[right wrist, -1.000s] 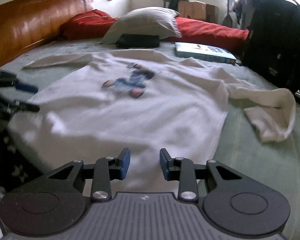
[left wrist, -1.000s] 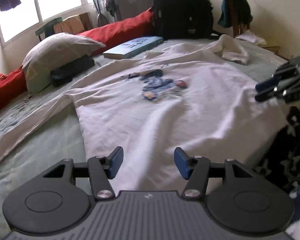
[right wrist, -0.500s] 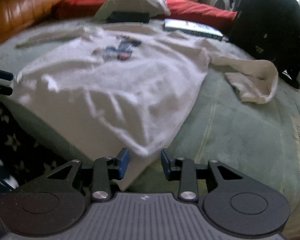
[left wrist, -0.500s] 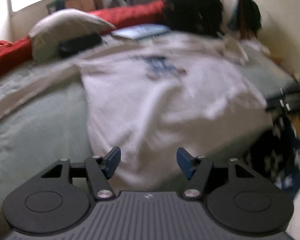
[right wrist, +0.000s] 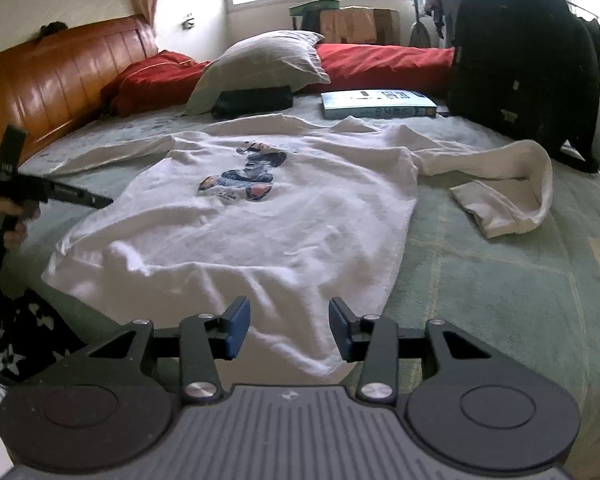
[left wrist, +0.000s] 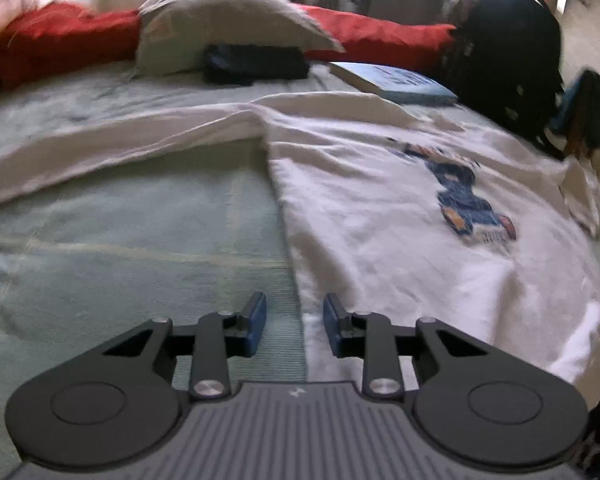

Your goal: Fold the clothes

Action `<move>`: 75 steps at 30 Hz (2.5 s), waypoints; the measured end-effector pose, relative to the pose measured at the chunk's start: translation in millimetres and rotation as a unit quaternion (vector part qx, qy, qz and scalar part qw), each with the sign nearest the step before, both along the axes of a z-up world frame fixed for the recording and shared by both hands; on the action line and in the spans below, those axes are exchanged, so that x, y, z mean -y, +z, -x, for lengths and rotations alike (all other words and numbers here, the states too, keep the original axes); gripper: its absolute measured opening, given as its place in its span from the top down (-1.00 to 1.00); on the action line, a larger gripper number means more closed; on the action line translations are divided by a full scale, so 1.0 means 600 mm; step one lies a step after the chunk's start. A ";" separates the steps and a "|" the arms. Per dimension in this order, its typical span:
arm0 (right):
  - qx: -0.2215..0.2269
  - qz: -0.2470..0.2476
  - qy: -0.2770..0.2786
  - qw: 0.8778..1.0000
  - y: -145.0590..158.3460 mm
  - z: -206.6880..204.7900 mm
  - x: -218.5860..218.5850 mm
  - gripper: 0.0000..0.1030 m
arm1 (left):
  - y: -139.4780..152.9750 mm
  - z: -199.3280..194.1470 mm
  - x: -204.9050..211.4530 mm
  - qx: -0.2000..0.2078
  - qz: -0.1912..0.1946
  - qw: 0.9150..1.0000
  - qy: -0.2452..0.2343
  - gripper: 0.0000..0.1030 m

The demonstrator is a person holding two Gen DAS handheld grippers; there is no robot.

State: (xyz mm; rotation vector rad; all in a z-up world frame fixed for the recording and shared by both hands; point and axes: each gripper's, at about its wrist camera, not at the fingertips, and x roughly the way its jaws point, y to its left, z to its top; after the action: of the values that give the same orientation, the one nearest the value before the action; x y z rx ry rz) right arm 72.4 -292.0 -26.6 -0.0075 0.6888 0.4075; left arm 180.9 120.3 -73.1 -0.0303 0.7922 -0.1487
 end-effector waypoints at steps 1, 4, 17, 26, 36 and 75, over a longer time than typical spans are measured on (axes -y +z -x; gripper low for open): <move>-0.001 -0.002 -0.002 1.000 -0.002 -0.003 0.001 0.04 | -0.002 0.002 0.013 0.003 -0.022 1.000 -0.005 0.44; -0.006 -0.004 -0.006 1.000 -0.010 -0.010 -0.001 0.04 | -0.003 0.008 0.049 0.016 -0.087 0.996 -0.018 0.65; -0.075 -0.102 -0.051 0.991 -0.054 -0.020 0.069 -0.10 | 0.049 0.081 0.015 0.015 -0.032 0.999 0.019 0.71; -0.110 -0.170 -0.056 0.978 -0.081 -0.030 0.091 -0.20 | 0.047 0.167 0.127 0.026 -0.065 0.986 -0.150 0.23; -0.007 0.004 0.174 0.985 -0.027 0.023 -0.074 -0.20 | 0.010 0.207 0.222 0.046 -0.127 0.942 -0.307 0.14; 0.134 0.235 0.251 0.929 -0.060 0.025 -0.213 0.87 | -0.004 0.224 0.265 0.100 -0.212 0.906 -0.353 0.32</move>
State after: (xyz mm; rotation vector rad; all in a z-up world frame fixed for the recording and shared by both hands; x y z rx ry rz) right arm 57.5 -164.2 -62.8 -0.6968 0.4921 0.7082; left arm 46.6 -38.5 -75.3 0.6839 0.5844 -0.6524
